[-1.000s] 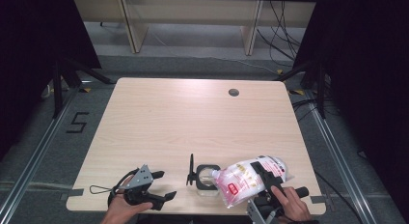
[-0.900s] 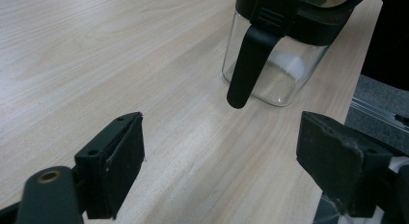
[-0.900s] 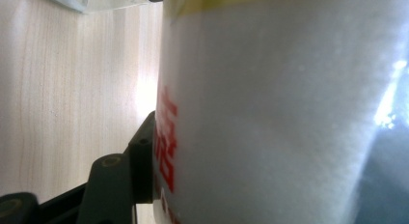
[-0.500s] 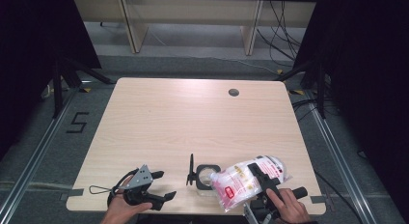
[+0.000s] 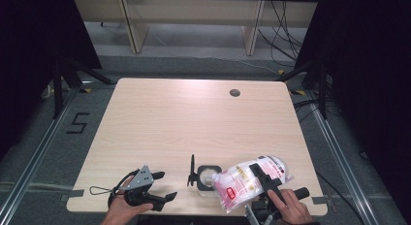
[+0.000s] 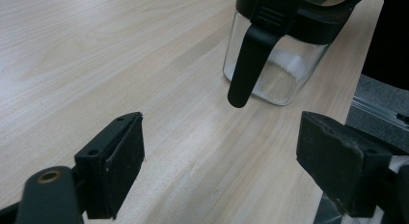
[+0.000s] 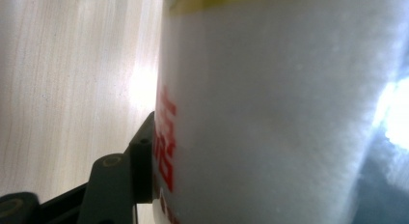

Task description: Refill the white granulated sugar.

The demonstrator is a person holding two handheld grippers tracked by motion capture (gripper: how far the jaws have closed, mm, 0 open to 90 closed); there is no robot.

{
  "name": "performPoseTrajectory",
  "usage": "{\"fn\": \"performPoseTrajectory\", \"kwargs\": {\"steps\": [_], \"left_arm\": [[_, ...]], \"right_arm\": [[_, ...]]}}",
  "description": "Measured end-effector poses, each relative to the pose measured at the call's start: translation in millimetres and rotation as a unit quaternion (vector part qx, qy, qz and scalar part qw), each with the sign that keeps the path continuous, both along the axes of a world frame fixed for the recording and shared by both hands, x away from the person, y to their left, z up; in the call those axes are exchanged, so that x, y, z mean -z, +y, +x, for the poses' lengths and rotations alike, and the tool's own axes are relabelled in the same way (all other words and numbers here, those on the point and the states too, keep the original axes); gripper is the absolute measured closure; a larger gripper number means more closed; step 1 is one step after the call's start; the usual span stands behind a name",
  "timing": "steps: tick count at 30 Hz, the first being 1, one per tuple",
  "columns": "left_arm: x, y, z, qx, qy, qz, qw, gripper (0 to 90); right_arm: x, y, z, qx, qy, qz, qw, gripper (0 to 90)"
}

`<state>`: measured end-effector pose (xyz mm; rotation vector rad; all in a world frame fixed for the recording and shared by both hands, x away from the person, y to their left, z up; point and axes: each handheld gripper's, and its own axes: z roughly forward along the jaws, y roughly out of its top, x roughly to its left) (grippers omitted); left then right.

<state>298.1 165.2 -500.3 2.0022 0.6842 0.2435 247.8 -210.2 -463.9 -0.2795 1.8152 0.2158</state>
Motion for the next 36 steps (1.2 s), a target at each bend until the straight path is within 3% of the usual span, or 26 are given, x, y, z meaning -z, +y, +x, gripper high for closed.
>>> {"fn": "performPoseTrajectory", "kwargs": {"steps": [2,3,4,5,7,8,11,12,15,16,18,19,21,23,25,27,36], "left_arm": [[0.3,-1.2,-1.5,-0.009,0.009,-0.007,0.9999,16.8],[0.8,-2.3,-1.6,-0.011,0.009,-0.014,0.9998,16.8],[0.8,-2.4,-1.7,-0.011,0.009,-0.013,0.9998,16.7],[0.3,-0.4,-0.6,-0.007,0.003,0.003,1.0000,16.8],[0.5,-2.1,-1.0,-0.005,-0.001,-0.006,1.0000,16.8],[1.4,-3.2,-2.1,-0.012,0.007,-0.014,0.9998,16.8],[-0.2,-1.2,-1.3,-0.004,0.001,-0.001,1.0000,16.8],[-0.2,-1.3,-1.3,-0.004,0.001,-0.001,1.0000,16.8],[0.5,-2.0,-1.5,-0.008,0.001,-0.005,1.0000,16.7],[0.5,-2.1,-1.7,-0.008,0.001,-0.006,0.9999,16.8],[0.2,-1.4,-0.9,-0.002,0.000,-0.004,1.0000,16.8],[-0.2,-1.3,-1.3,-0.005,0.001,-0.001,1.0000,16.7],[0.6,-2.3,-1.9,-0.010,0.002,-0.007,0.9999,16.7],[0.0,-1.3,-1.3,-0.004,0.000,0.000,1.0000,16.7],[0.2,-1.6,-1.0,-0.004,-0.001,-0.003,1.0000,16.7],[0.1,-1.4,-1.7,-0.005,0.001,-0.001,1.0000,16.8],[0.8,-2.3,-1.5,-0.006,0.004,-0.009,0.9999,16.7]], "right_arm": [[-2.1,0.7,0.9,-0.010,-0.008,-0.021,0.9997,41.6],[-0.7,0.5,1.1,-0.009,-0.007,-0.016,0.9998,41.6],[-1.9,1.0,1.6,-0.012,-0.008,-0.025,0.9996,41.6],[-0.5,0.6,0.9,-0.004,-0.004,-0.018,0.9998,41.6],[-0.7,0.6,0.9,-0.008,-0.007,-0.023,0.9997,41.6],[-0.9,0.6,0.8,-0.008,-0.008,-0.025,0.9996,41.7],[-2.3,0.7,1.3,-0.013,-0.014,-0.029,0.9994,41.7],[1.4,-0.9,-0.7,0.003,-0.006,-0.004,1.0000,41.7],[-0.2,0.3,0.5,-0.003,-0.008,-0.022,0.9997,41.7],[-2.2,1.3,1.4,-0.014,-0.019,-0.034,0.9991,41.7],[-1.0,1.3,1.1,-0.017,-0.020,-0.036,0.9990,41.7],[1.1,0.7,-0.3,-0.005,-0.016,-0.029,0.9995,41.7],[-0.4,2.1,2.3,-0.026,-0.030,-0.046,0.9982,41.7],[-0.5,2.2,0.0,-0.011,-0.021,-0.052,0.9984,41.7],[2.4,0.9,-1.4,-0.001,-0.016,-0.035,0.9992,41.7],[0.2,2.3,1.4,-0.021,-0.034,-0.051,0.9979,41.7],[1.0,2.0,0.7,-0.016,-0.023,-0.049,0.9984,41.8]]}}
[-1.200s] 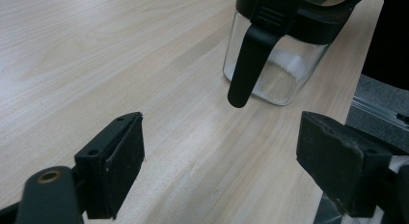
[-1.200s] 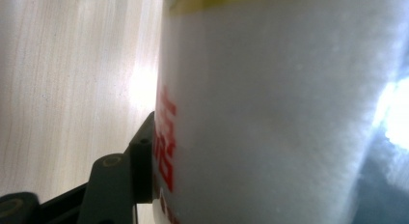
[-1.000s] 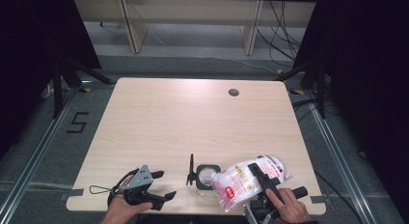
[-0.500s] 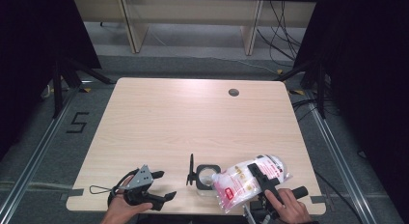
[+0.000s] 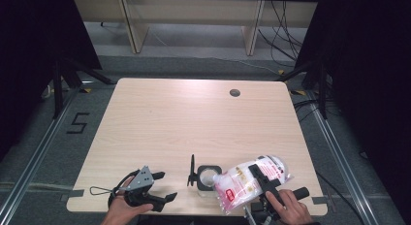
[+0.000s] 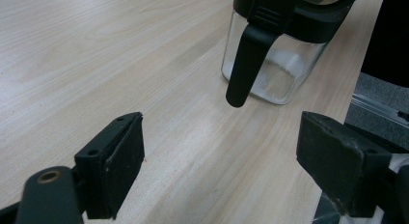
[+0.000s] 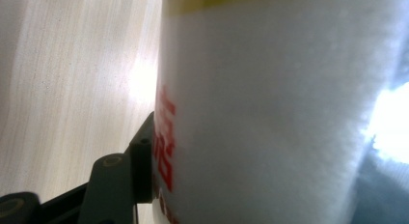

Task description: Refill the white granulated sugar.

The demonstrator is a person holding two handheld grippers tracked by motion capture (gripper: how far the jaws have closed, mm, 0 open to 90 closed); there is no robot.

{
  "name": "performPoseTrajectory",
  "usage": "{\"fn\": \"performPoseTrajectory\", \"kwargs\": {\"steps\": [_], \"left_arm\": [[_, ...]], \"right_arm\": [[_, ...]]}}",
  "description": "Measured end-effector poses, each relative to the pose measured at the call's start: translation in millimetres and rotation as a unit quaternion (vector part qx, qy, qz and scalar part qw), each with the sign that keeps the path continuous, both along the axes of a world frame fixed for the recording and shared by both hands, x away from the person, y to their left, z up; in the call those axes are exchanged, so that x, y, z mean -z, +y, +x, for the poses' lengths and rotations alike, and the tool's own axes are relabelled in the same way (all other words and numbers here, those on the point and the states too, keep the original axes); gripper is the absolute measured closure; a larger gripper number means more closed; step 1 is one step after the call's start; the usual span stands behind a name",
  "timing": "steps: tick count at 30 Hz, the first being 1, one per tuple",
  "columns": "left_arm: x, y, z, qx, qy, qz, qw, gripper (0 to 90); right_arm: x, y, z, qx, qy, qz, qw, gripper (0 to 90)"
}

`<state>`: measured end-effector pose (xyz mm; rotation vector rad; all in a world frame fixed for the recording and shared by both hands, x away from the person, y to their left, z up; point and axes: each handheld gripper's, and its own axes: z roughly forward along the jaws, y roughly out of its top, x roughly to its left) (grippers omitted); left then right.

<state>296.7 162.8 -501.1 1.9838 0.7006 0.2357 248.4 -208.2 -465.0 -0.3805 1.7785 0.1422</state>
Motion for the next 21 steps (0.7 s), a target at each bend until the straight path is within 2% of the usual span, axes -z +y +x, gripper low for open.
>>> {"fn": "performPoseTrajectory", "kwargs": {"steps": [2,3,5,13,14,16,19,21], "left_arm": [[-0.8,0.9,-0.1,0.001,-0.003,0.008,1.0000,16.7],[-0.7,0.6,-0.6,0.000,0.001,0.007,1.0000,16.7],[-0.4,0.1,-0.5,0.000,0.000,0.001,1.0000,16.7],[-0.7,0.4,-0.9,-0.001,0.002,0.006,1.0000,16.7],[-0.8,0.6,-1.0,0.000,0.001,0.008,1.0000,16.7],[-1.0,0.2,-0.6,0.000,0.000,0.005,1.0000,16.7],[-0.7,0.4,-0.8,0.001,0.001,0.009,1.0000,16.7],[-0.5,-0.9,-1.3,-0.003,0.003,0.001,1.0000,16.8]], "right_arm": [[0.6,0.0,1.3,-0.004,-0.002,0.006,1.0000,41.8],[-1.7,0.6,-0.2,0.010,0.014,-0.006,0.9998,41.9],[-0.4,0.1,0.5,-0.006,-0.004,0.000,1.0000,41.9],[-1.3,-0.3,0.7,-0.003,-0.005,-0.001,1.0000,41.9],[0.0,-0.5,0.5,0.003,0.002,0.005,1.0000,41.9],[-0.9,-0.4,0.5,-0.006,-0.006,0.001,1.0000,41.9],[-1.2,0.2,1.3,-0.007,-0.004,0.001,1.0000,41.9],[-1.2,-0.3,0.6,-0.008,-0.007,0.006,0.9999,42.0]]}}
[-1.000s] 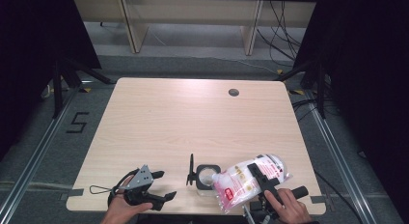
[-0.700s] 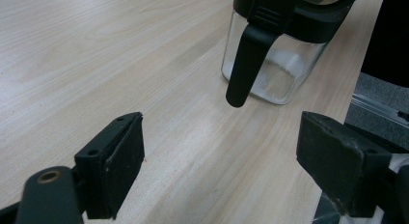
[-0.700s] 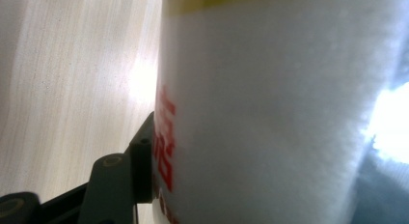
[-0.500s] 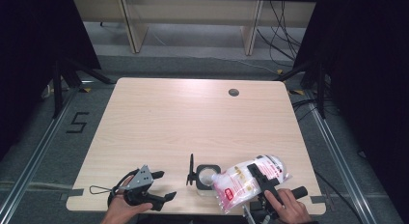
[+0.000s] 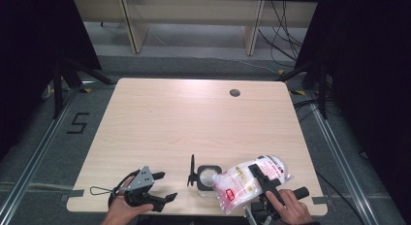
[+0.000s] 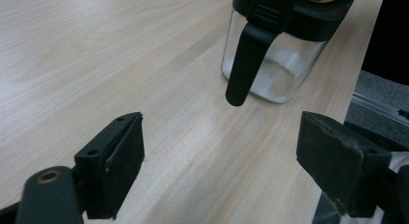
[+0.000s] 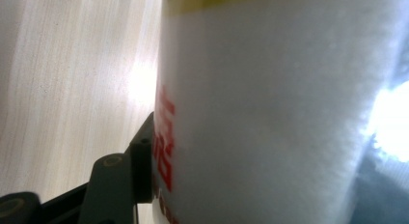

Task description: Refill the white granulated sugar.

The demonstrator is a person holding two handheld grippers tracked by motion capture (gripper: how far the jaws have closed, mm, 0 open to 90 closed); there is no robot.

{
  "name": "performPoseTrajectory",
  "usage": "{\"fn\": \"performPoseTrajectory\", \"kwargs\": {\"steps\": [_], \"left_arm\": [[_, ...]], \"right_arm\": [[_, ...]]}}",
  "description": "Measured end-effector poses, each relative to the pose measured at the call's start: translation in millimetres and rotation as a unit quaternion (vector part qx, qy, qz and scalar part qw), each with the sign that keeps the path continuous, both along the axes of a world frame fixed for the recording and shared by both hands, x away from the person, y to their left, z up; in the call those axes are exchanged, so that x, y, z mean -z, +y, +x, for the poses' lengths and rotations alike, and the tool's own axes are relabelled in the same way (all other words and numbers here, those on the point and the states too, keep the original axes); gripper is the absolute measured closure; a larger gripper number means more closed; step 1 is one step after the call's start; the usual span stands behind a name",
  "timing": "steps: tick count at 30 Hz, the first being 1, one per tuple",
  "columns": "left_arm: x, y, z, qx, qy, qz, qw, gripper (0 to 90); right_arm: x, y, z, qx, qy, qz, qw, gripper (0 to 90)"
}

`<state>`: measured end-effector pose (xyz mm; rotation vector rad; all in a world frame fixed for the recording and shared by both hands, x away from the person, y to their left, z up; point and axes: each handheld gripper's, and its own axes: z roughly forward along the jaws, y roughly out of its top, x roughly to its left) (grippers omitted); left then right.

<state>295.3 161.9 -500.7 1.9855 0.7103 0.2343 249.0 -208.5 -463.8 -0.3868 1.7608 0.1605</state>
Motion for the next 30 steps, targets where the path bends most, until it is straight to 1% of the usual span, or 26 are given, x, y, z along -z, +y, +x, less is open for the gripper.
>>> {"fn": "performPoseTrajectory", "kwargs": {"steps": [1,5,8,10,12,13,14,15,17,18,19,20,21,23,24,25,26,27,28,29,30], "left_arm": [[-0.3,0.7,0.3,0.003,-0.001,0.006,1.0000,16.7],[-0.3,1.0,0.1,0.003,-0.003,0.009,0.9999,16.7],[-0.3,0.9,0.1,0.002,-0.003,0.009,0.9999,16.8],[-0.3,0.7,0.0,0.003,-0.002,0.007,1.0000,16.7],[-0.3,0.9,0.3,0.004,-0.005,0.009,0.9999,16.8],[-0.7,1.1,0.7,0.007,-0.007,0.012,0.9999,16.8],[-0.9,1.4,1.2,0.009,-0.010,0.014,0.9998,16.7],[-0.4,0.4,0.5,0.002,-0.004,0.005,1.0000,16.7],[-1.4,0.1,1.0,0.003,-0.004,0.009,0.9999,16.7],[-1.8,0.1,1.7,0.010,-0.009,0.012,0.9998,16.7],[-1.2,-0.4,1.3,0.004,-0.003,0.012,0.9999,16.7],[-0.5,-1.8,0.9,0.004,-0.001,0.004,1.0000,16.7],[-1.0,-1.4,0.8,0.004,-0.003,0.012,0.9999,16.7],[-0.5,-2.0,0.7,0.004,-0.001,0.007,1.0000,16.7],[-0.6,-2.0,0.4,0.004,-0.001,0.007,1.0000,16.8],[-0.8,-1.6,0.4,0.004,-0.003,0.008,1.0000,16.7],[-0.9,-1.5,0.5,0.005,-0.004,0.008,0.9999,16.8],[-0.8,-1.2,0.6,0.003,-0.003,0.009,0.9999,16.8],[-1.2,0.3,1.7,0.007,-0.007,0.021,0.9997,16.7],[-1.1,0.3,1.7,0.007,-0.007,0.021,0.9997,16.8],[-1.0,0.2,1.5,0.007,-0.008,0.021,0.9997,16.8]], "right_arm": [[-0.1,-0.2,-0.1,-0.001,0.000,-0.001,1.0000,42.0],[0.0,-0.5,1.0,-0.005,-0.003,0.000,1.0000,42.0],[0.0,-0.7,0.8,-0.004,-0.005,-0.003,1.0000,42.0],[-1.2,-0.2,0.0,0.004,-0.002,-0.010,0.9999,42.0],[-0.3,-0.4,0.2,-0.004,-0.005,-0.007,1.0000,42.0],[-0.4,-0.1,-0.7,0.004,0.000,-0.012,0.9999,42.0],[1.4,-0.8,-2.3,0.017,0.004,-0.002,0.9998,42.0],[0.1,0.0,-1.2,0.008,0.001,-0.012,0.9999,42.0],[0.6,0.3,-1.0,0.005,0.001,-0.006,1.0000,42.0],[0.9,0.3,-1.0,0.005,0.001,-0.006,1.0000,42.0],[1.6,0.2,-0.4,0.002,-0.002,-0.003,1.0000,42.0],[2.0,0.1,0.0,0.000,-0.003,-0.002,1.0000,42.0],[0.5,0.6,0.4,-0.003,-0.006,-0.011,0.9999,42.0],[1.6,-0.1,-0.6,0.005,-0.001,-0.011,0.9999,42.0],[3.2,-0.8,0.5,-0.005,-0.007,-0.002,1.0000,42.0],[3.9,-1.3,-0.7,0.003,-0.008,0.003,1.0000,42.0],[2.7,-1.1,-3.1,0.023,0.004,-0.003,0.9997,42.0],[2.5,-0.9,-1.3,0.008,-0.006,-0.003,0.9999,42.0],[1.0,-0.3,-0.7,0.000,-0.009,-0.012,0.9999,42.0],[1.0,-0.3,-0.9,0.001,-0.010,-0.011,0.9999,42.0],[-0.1,0.1,-0.3,-0.006,-0.016,-0.019,0.9997,42.0]]}}
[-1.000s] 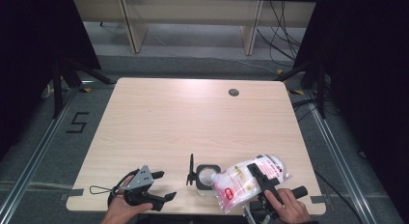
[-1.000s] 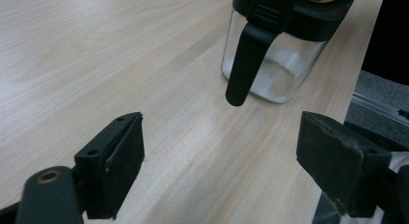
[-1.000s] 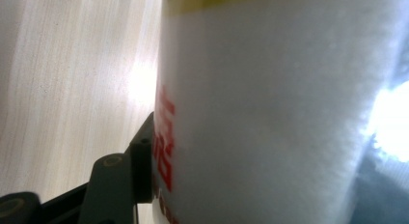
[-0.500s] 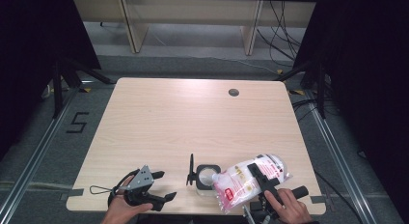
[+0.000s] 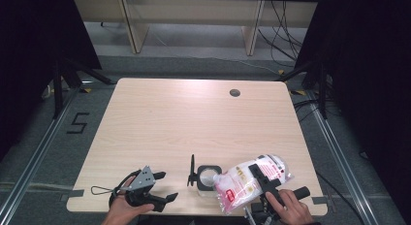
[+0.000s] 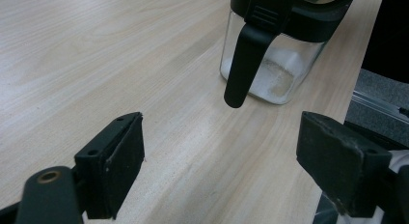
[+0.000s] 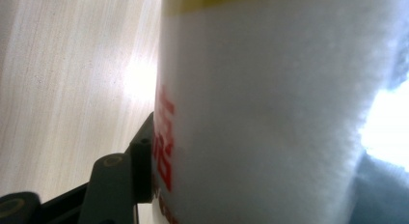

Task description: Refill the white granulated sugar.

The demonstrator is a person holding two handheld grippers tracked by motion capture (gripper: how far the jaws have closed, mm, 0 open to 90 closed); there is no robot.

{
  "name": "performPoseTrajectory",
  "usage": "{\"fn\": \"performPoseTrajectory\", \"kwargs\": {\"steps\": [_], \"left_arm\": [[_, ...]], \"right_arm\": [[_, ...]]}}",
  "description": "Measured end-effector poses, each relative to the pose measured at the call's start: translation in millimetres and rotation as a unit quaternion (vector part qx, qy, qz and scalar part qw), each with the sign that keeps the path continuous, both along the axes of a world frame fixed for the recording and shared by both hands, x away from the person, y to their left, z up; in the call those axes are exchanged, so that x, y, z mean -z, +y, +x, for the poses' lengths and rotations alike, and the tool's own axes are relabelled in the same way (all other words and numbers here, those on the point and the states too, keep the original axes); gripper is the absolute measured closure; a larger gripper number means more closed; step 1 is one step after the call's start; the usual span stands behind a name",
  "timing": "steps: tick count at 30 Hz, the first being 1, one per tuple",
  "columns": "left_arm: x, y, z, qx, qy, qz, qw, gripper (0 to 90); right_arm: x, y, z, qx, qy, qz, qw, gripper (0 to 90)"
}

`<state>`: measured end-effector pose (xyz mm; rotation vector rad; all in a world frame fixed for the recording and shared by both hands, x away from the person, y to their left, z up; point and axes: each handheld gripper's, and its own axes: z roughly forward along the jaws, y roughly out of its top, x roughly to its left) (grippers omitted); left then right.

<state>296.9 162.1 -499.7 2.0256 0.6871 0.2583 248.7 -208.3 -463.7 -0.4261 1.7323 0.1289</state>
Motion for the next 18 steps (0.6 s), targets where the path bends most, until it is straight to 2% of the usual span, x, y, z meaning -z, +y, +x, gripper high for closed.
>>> {"fn": "performPoseTrajectory", "kwargs": {"steps": [1,2,3,6,8,9,10,13,14,18], "left_arm": [[-0.2,0.1,0.2,0.001,0.000,0.000,1.0000,16.8],[-0.2,0.0,0.1,-0.001,0.002,0.000,1.0000,16.8],[0.0,-1.2,-0.5,-0.003,0.004,-0.010,0.9999,16.7],[0.5,-2.1,-1.3,-0.003,0.006,-0.014,0.9999,16.7],[0.2,-1.3,-0.5,-0.001,0.002,-0.010,0.9999,16.7],[-0.2,-0.2,0.1,-0.001,0.001,-0.001,1.0000,16.8],[-0.3,-0.3,0.0,0.000,0.004,-0.004,1.0000,16.8],[0.2,-1.4,-0.8,-0.001,0.003,-0.010,0.9999,16.7],[0.1,-1.4,-0.7,-0.001,0.003,-0.010,0.9999,16.7],[0.5,-2.0,-1.2,-0.003,0.006,-0.013,0.9999,16.8]], "right_arm": [[1.2,-0.2,-0.1,0.003,0.003,0.002,1.0000,42.0],[0.5,0.4,0.7,-0.007,-0.009,-0.005,0.9999,42.0],[0.9,0.5,0.4,-0.007,-0.011,-0.005,0.9999,42.0],[1.5,0.8,-0.2,-0.006,-0.010,-0.004,0.9999,42.1],[0.9,1.2,-1.7,0.010,0.002,-0.008,0.9999,42.0],[2.5,0.6,-2.3,0.016,0.008,0.000,0.9998,42.0],[1.5,1.1,-1.5,0.005,0.000,-0.006,1.0000,42.0],[0.9,1.5,-1.0,0.001,-0.002,-0.014,0.9999,42.1],[0.0,2.1,0.1,-0.016,-0.017,-0.018,0.9996,42.0],[1.6,2.0,-1.5,-0.005,-0.014,-0.013,0.9998,42.1]]}}
